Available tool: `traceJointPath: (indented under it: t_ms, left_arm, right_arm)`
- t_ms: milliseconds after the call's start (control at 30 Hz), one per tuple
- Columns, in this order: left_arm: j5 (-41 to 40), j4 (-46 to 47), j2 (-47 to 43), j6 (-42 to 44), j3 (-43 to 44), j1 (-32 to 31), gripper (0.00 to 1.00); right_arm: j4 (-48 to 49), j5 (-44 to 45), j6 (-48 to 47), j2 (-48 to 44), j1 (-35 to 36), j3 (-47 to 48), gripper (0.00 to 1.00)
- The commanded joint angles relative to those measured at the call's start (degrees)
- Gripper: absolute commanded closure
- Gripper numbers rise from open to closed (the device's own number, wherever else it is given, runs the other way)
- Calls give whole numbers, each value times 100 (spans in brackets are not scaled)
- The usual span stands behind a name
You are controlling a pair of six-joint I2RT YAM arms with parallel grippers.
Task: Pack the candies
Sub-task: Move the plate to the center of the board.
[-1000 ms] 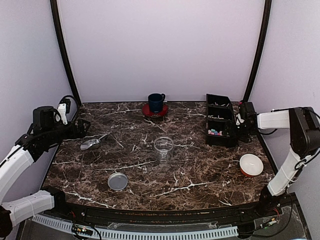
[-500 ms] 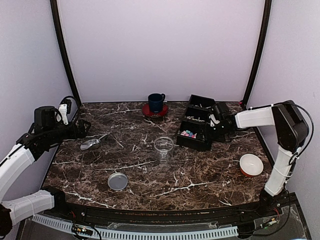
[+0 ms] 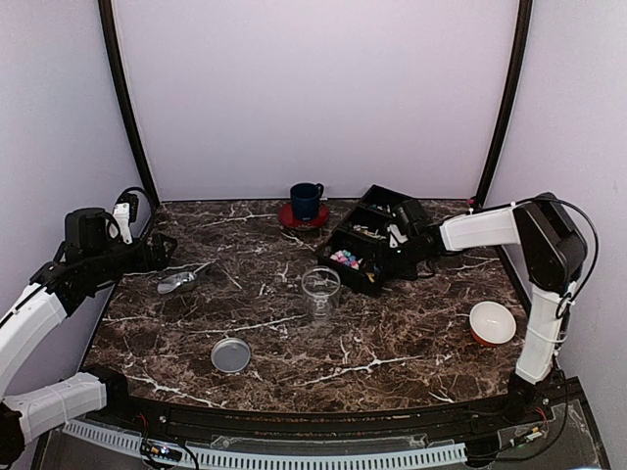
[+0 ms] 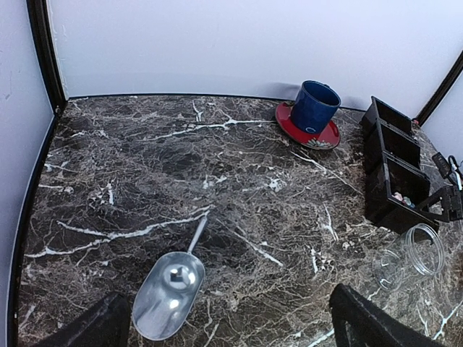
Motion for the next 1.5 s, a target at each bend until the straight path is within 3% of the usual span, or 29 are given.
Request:
traceJointPath:
  t_ms: [0,300,500,767,933,1167,1467]
  left_arm:
    - [8,-18,-68,-22,-42,34,1]
    - [9,-21,-55,-15,-47,37,1]
    - [-8,-38,-59,17,-38,38,1]
    - [44,-37,5,13,-20,36,1]
    - [100,-50,27,49,-20,38,1]
    - [178,-134,114,114,6,41,1]
    - [300,-134,239,71,15,36,1]
  right_arm:
    - [378,-226,99,257,316,432,2]
    - [352,-351,180,778,713,1094,2]
    - [4,-149,-59,322,815,1189,2]
    - [-1339,872,-1294,-202,696,1725,2]
    - [-1627,1476,-2200,-272,325,2009,2]
    - [-1629,1734,-3003,340,-363,2618,2]
    - [-1596,1566,-3562,1402,-604,3514,5]
